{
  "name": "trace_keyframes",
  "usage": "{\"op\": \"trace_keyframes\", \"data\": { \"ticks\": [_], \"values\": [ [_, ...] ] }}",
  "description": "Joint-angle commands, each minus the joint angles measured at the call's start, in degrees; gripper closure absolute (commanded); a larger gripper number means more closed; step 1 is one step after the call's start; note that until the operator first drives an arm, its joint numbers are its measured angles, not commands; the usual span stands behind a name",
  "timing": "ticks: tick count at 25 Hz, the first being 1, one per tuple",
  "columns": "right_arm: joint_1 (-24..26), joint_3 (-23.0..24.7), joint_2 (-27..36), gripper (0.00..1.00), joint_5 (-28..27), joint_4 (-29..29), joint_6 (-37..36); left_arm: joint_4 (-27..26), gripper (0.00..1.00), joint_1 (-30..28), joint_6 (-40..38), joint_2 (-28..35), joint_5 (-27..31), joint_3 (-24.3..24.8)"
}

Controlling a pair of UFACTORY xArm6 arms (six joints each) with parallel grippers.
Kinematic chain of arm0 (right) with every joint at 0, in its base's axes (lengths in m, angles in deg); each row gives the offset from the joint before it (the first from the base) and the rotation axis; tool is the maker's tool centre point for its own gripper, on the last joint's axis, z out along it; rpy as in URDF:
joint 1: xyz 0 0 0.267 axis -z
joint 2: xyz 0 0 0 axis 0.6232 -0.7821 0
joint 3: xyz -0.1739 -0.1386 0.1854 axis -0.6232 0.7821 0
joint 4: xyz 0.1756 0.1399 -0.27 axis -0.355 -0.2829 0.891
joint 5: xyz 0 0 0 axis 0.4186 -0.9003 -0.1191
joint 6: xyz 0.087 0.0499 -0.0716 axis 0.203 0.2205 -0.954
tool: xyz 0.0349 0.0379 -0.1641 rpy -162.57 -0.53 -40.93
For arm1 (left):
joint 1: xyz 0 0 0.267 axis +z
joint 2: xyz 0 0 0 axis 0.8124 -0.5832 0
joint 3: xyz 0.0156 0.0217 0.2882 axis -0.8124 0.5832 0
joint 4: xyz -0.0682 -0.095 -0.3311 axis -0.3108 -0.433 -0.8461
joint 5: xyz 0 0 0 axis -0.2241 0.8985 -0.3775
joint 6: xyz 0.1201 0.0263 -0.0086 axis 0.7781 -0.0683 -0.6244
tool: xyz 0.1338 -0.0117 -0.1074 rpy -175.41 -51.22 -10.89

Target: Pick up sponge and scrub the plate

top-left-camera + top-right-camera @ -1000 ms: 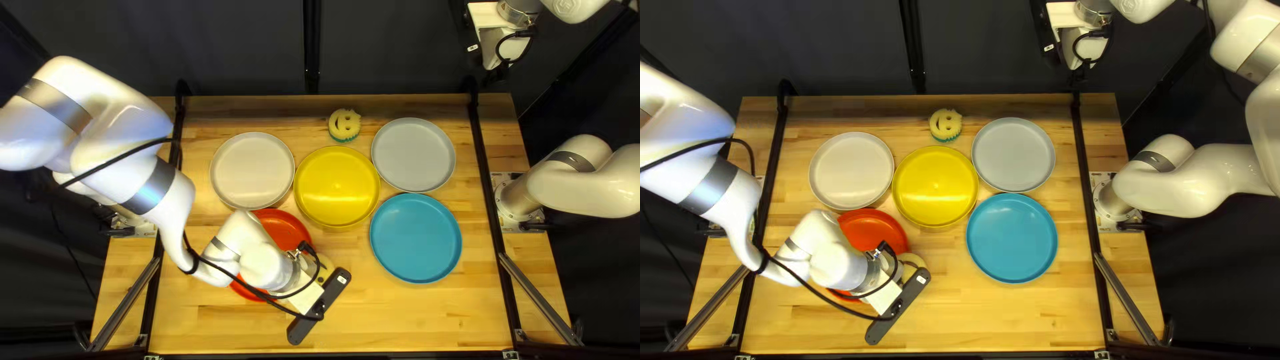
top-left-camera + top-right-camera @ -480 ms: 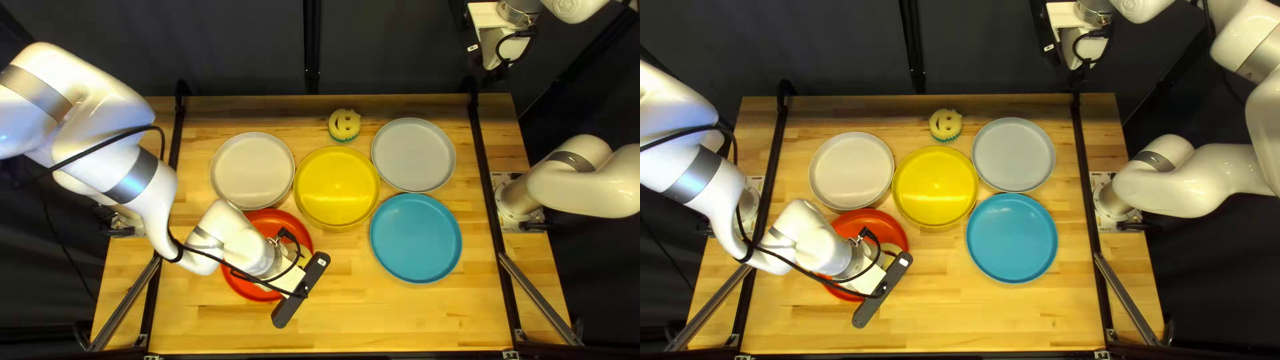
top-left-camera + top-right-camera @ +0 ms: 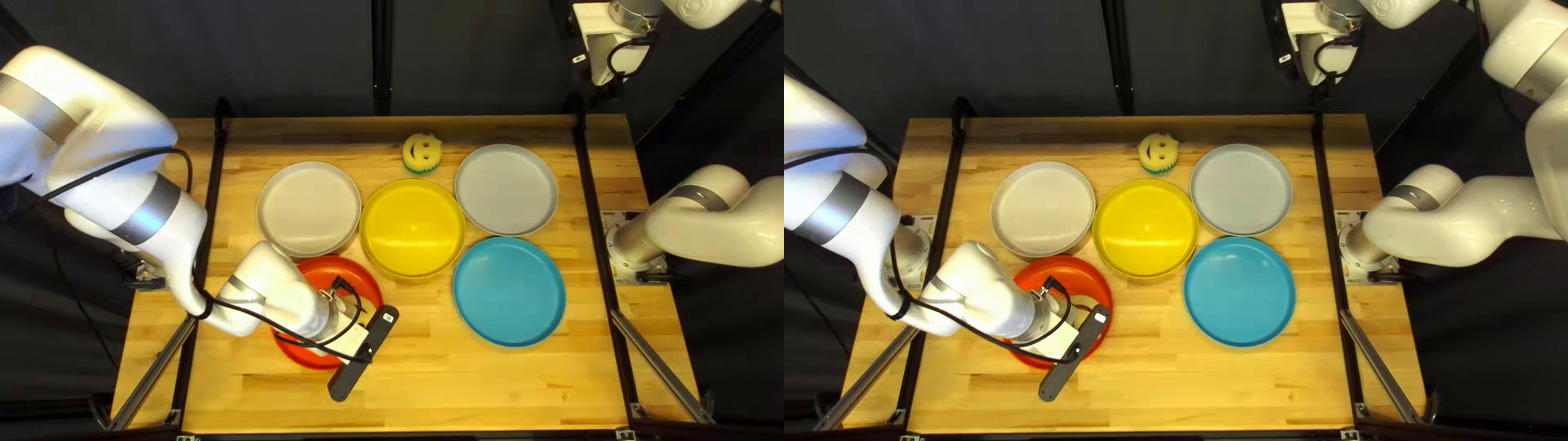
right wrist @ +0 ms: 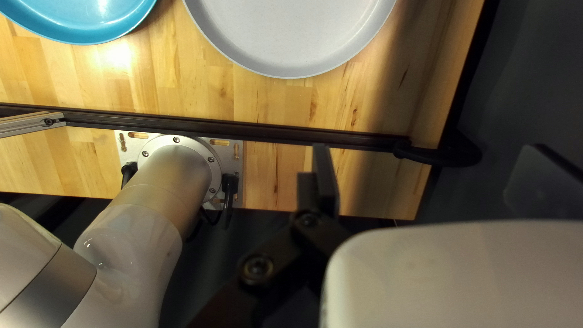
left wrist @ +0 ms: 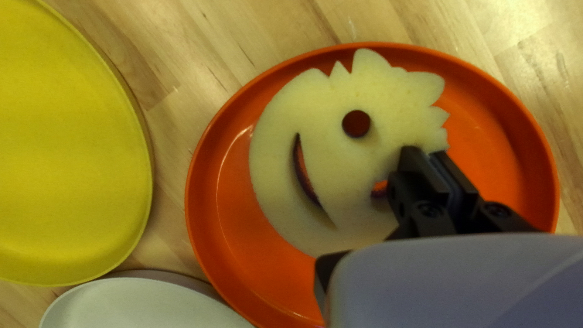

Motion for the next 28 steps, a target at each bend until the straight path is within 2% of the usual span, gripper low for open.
{"op": "trace_keyframes", "data": {
  "ticks": [1,13,21,28],
  "values": [
    [0.0,0.0,0.0,0.0,0.0,0.0,0.0,0.0,1.0,0.0,0.0,0.0,0.0,0.0],
    [0.0,0.0,0.0,0.0,0.0,0.0,0.0,-0.4,1.0,0.7,2.6,0.0,-1.1,0.1],
    [0.0,0.0,0.0,0.0,0.0,0.0,0.0,-1.4,1.0,-1.9,2.4,-0.4,-2.2,2.0],
    [0.0,0.0,0.0,0.0,0.0,0.0,0.0,-3.2,1.0,-1.8,5.3,-2.6,-1.9,0.2]
  ]
}}
